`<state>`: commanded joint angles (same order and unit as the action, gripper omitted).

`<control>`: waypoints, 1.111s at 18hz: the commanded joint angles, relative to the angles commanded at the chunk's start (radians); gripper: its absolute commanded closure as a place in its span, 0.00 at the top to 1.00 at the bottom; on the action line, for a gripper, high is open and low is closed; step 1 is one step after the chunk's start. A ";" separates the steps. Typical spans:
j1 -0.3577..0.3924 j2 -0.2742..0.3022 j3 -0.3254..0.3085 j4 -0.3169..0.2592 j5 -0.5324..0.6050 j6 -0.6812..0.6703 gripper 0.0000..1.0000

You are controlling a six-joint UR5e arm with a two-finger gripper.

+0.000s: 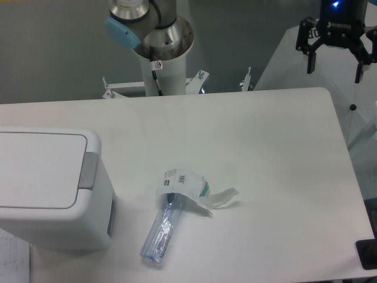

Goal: Open the trash can

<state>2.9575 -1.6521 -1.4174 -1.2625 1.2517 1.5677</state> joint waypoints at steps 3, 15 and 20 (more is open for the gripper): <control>0.000 -0.002 0.005 -0.002 0.000 0.002 1.00; -0.044 0.008 -0.006 -0.003 -0.118 -0.289 1.00; -0.115 0.008 -0.006 -0.002 -0.165 -0.497 1.00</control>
<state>2.8427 -1.6444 -1.4235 -1.2640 1.0864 1.0712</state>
